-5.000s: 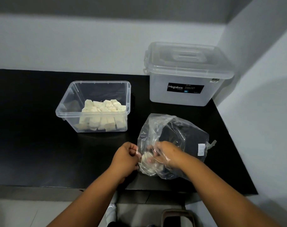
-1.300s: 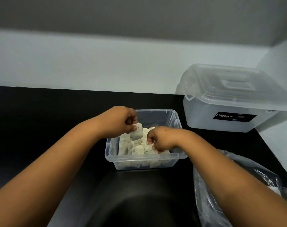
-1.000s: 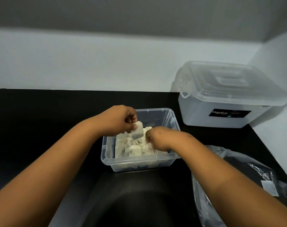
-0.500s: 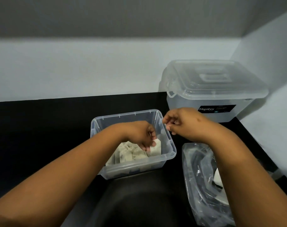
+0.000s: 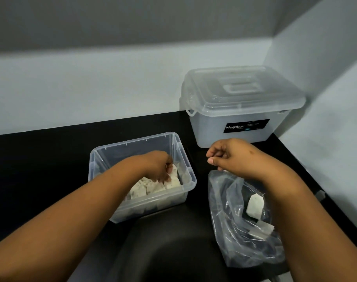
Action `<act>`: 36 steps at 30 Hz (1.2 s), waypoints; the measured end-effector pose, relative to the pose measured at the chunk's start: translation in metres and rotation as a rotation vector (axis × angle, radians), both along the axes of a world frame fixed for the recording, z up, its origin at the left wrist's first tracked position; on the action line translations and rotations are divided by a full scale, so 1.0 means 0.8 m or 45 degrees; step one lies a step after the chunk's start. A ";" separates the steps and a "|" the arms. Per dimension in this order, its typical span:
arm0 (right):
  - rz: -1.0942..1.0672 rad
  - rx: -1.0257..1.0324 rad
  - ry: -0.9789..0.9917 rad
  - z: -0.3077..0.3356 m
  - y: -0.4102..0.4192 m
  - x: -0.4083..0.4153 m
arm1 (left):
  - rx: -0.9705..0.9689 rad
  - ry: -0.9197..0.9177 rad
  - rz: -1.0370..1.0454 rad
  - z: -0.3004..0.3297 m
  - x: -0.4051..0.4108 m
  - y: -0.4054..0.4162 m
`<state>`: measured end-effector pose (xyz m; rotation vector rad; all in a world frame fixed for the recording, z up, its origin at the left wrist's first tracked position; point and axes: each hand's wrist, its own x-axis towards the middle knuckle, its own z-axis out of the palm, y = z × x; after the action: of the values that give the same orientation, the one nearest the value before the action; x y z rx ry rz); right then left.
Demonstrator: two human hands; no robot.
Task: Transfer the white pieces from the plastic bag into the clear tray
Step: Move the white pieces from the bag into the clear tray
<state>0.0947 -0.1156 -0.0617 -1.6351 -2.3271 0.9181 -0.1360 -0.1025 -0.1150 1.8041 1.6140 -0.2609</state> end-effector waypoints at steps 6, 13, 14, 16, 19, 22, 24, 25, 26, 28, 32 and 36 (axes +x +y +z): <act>-0.039 0.035 0.016 0.010 -0.015 0.050 | 0.510 0.076 0.242 0.073 0.031 -0.014; -0.047 -0.102 0.042 0.001 -0.033 0.136 | 0.929 -0.400 0.256 0.115 0.119 -0.050; -0.040 -0.151 0.045 -0.003 -0.037 0.150 | 0.938 -0.442 0.226 0.113 0.136 -0.055; -0.006 -0.246 0.030 -0.015 -0.044 0.169 | 0.904 -0.497 0.157 0.105 0.168 -0.066; 0.036 -0.279 -0.050 -0.045 -0.050 0.183 | 0.756 -0.487 0.081 0.080 0.204 -0.081; -0.004 -0.132 -0.159 -0.085 -0.048 0.185 | 0.675 -0.438 0.060 0.052 0.226 -0.091; -0.045 -0.049 -0.258 -0.103 -0.045 0.180 | 0.633 -0.389 0.056 0.036 0.234 -0.096; -0.056 -0.039 -0.304 -0.110 -0.044 0.177 | 0.619 -0.365 0.053 0.030 0.237 -0.099; -0.057 -0.037 -0.341 -0.116 -0.043 0.174 | 0.607 -0.343 0.049 0.024 0.240 -0.102; -0.048 -0.018 -0.388 -0.123 -0.043 0.166 | 0.586 -0.303 0.043 0.015 0.244 -0.107; -0.078 -0.011 -0.415 -0.136 -0.043 0.161 | 0.573 -0.249 0.038 0.008 0.251 -0.115; -0.056 0.029 -0.276 -0.139 -0.048 0.169 | 0.579 -0.219 0.020 0.008 0.256 -0.118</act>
<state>0.2301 -0.1537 -0.1730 -1.8520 -2.4160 0.7354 0.0686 -0.1969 -0.1083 2.0773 1.6544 0.2862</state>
